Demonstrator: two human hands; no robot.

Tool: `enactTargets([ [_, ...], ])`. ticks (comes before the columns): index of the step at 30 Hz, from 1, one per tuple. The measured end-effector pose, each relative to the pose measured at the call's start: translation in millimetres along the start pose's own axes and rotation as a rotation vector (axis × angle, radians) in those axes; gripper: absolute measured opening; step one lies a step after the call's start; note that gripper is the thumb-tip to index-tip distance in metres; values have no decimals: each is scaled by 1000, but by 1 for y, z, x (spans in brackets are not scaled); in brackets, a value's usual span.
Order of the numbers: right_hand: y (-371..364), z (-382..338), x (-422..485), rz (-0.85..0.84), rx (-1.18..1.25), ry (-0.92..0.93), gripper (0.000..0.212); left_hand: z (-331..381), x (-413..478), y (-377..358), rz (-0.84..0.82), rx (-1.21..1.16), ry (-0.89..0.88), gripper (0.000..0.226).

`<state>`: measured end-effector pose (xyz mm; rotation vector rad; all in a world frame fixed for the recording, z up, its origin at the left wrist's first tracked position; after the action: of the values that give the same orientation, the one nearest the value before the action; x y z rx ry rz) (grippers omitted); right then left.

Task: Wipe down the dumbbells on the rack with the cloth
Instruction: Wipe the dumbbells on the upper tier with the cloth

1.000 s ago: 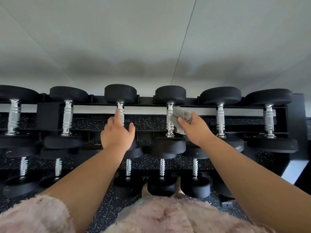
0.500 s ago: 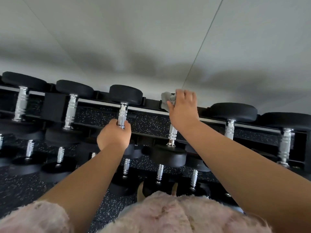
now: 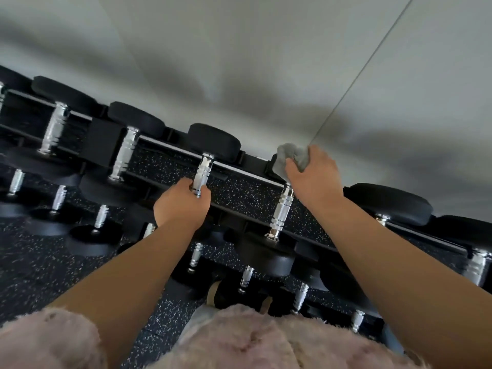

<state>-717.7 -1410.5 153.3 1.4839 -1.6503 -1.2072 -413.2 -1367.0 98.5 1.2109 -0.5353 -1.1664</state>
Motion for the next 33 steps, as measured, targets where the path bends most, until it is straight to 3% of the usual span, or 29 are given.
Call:
enactTargets([
  [4, -14, -37, 2, 101, -454, 409, 39, -1, -1, 1, 10, -12, 14, 40],
  [7, -13, -29, 1, 77, -490, 521, 48, -2, -3, 1, 19, -28, 17, 37],
  [9, -5, -15, -2, 13, -307, 477, 49, -1, -3, 2, 28, -35, 17, 36],
  [12, 13, 1, -2, -73, 153, 111, 33, 0, -3, 2, 33, -50, 12, 33],
  [14, 16, -3, 5, -121, 167, -27, 27, -2, -3, 3, 28, -45, 13, 35],
  [17, 11, -22, 17, -111, -73, 65, 28, -3, -4, 3, 25, -51, 18, 38],
  [20, -8, -47, 13, -74, -453, 374, 24, -1, -4, 3, 31, -54, 17, 37],
  [23, -18, -46, 1, -66, -632, 613, 44, -1, -4, 3, 38, -57, 19, 34],
  [25, -5, -36, -2, -84, -531, 615, 52, -2, -4, 3, 37, -63, 15, 34],
  [30, 19, -7, -2, -177, -186, 361, 51, -2, -3, 3, 29, -61, 14, 33],
  [33, 13, -14, 7, -227, -246, 294, 45, -2, -2, 3, 27, -55, 16, 31],
])
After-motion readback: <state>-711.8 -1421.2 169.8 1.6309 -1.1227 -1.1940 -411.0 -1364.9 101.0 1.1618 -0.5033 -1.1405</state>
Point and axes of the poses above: each hand's wrist, its own x-axis towards the middle knuckle, its own y-axis out of the back of the hand, z = x × y, the point moved 3 cm from there along x, towards the middle knuckle, and after that the axes turned 7 degrees about -x, right-handed, at the moved point
